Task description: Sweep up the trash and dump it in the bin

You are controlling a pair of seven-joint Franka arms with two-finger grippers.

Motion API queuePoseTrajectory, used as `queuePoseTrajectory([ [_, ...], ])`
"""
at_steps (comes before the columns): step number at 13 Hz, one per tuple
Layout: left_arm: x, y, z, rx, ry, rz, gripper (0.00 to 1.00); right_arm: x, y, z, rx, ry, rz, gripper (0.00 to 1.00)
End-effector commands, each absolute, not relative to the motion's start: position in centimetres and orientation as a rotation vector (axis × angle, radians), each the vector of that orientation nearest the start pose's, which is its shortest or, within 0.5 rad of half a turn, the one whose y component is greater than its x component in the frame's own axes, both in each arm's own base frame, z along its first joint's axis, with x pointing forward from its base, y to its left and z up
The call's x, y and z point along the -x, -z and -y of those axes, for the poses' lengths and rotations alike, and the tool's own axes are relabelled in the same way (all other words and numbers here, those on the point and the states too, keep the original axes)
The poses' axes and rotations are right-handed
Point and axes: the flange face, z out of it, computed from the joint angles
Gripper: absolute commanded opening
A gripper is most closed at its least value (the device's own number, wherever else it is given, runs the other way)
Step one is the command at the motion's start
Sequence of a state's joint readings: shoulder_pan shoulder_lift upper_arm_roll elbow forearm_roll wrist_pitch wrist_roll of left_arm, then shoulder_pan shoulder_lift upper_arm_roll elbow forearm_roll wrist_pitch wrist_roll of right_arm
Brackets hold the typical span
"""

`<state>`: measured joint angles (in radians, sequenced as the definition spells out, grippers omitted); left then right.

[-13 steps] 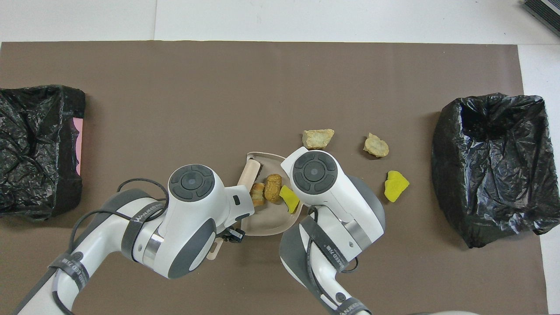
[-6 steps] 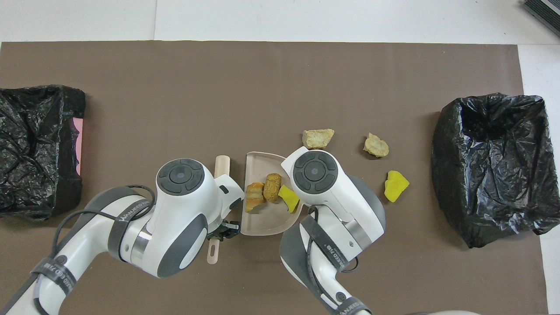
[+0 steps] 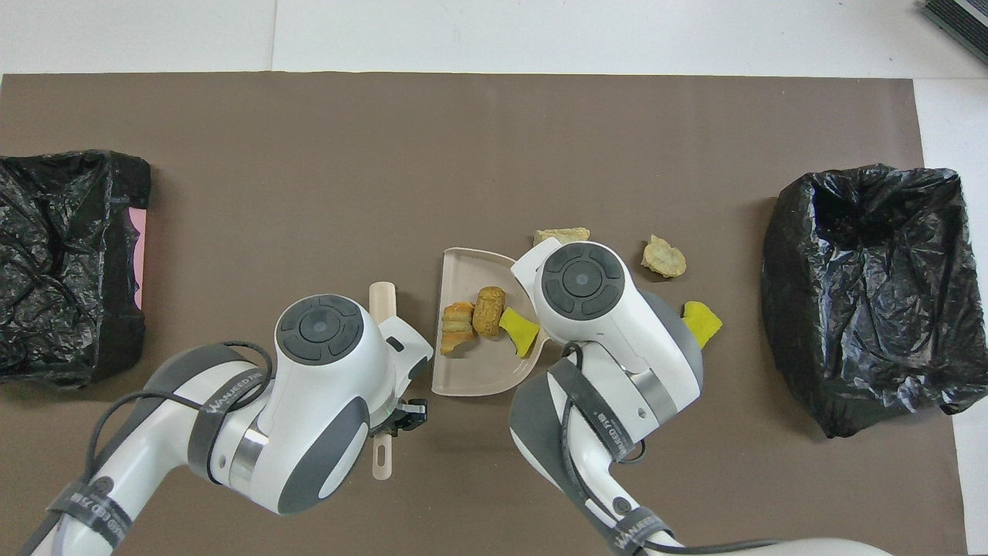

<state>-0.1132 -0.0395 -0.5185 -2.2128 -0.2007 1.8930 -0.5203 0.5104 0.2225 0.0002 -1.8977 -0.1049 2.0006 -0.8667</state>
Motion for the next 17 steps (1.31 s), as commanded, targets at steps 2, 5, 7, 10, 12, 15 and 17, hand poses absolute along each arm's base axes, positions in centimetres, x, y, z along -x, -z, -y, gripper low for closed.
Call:
queuePoseTrajectory([
  [2,-31.4,-36.6,31.4,3.129,-0.37,0.026,0.0,-55.0,-41.2,-25.1,2.374,-0.196,2.149,0.0],
  [5,-27.0,-36.3,32.5,3.133,-0.365,0.025,0.0,-56.4,-43.3,-22.1,2.339,-0.171,2.18,0.0],
  [7,-23.4,-35.7,33.3,3.13,-0.356,0.012,0.0,-57.4,-44.4,-19.0,2.307,-0.154,2.202,0.0],
  [10,-21.0,-34.8,35.1,3.101,-0.339,0.065,0.0,-59.3,-46.5,-14.1,2.259,-0.158,2.239,0.0],
  [12,-19.3,-34.0,36.0,3.085,-0.311,0.019,0.0,-60.2,-47.3,-10.9,2.254,-0.159,2.241,0.0],
  [15,-19.2,-33.7,36.4,3.123,-0.345,0.071,0.0,-60.8,-47.8,-6.1,2.236,-0.152,2.242,0.0],
  [17,-19.1,-33.5,36.3,3.119,-0.357,0.06,0.0,-60.9,-48.7,-3.1,2.239,-0.157,2.223,0.0],
])
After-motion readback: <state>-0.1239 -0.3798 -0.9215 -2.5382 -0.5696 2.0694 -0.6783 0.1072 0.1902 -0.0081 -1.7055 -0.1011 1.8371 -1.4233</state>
